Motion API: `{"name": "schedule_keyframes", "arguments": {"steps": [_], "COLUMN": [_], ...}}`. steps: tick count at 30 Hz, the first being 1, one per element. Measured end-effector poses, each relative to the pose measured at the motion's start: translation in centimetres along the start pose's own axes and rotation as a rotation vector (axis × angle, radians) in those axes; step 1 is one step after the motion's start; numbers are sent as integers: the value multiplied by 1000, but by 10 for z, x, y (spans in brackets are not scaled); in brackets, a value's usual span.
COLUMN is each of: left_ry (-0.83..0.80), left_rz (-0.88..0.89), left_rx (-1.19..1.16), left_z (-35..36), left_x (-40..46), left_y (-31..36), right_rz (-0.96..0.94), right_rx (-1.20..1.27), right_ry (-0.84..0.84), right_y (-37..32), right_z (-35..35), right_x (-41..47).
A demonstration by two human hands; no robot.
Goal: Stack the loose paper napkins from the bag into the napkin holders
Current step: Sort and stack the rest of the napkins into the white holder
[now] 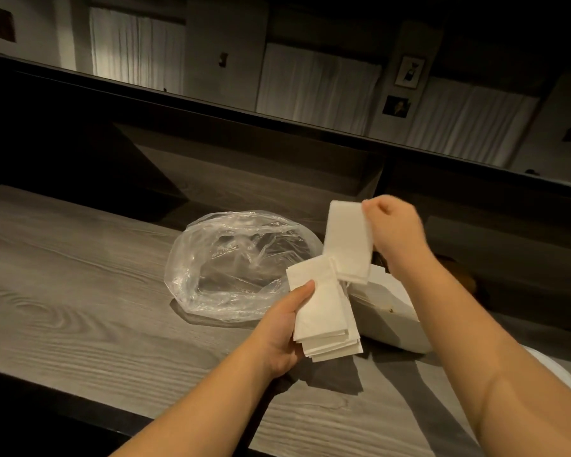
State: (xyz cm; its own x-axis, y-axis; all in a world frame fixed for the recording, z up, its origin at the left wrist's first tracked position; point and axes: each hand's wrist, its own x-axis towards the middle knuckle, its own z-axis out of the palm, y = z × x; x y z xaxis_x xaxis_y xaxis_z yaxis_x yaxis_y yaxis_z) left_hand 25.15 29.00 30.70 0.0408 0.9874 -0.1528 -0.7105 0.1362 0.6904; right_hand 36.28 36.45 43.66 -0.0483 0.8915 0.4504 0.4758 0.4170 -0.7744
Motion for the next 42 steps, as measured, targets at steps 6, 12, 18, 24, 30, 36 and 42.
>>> {"name": "schedule_keyframes", "arguments": {"steps": [6, 12, 18, 24, 30, 36, 42], "left_ry": [61, 6, 34, 76, 108, 135, 127], "left_rz": [15, 29, 59, 160, 162, 169, 185], "left_rx": [30, -116, -203, -369, -364, -404, -464], "left_z": [1, 0, -3, -14, -11, -11, -12], "left_x": [1, 3, 1, 11, 4, 7, 7], "left_y": [1, 3, 8, 14, 14, 14, 14], "right_rz": [-43, -153, -19, 171, 78, 58, 87], "right_rx": [-20, -419, -113, -183, -142, -175, -37], "right_ry": [-51, -345, -135, -607, -501, -399, -311], "right_y": [-19, 16, 21, 20, 33, 32, 33], "right_z": [-15, 34, 11, -19, 5, 8, 0], "right_x": [-3, -33, -31, -67, -83, -81, -76]}}
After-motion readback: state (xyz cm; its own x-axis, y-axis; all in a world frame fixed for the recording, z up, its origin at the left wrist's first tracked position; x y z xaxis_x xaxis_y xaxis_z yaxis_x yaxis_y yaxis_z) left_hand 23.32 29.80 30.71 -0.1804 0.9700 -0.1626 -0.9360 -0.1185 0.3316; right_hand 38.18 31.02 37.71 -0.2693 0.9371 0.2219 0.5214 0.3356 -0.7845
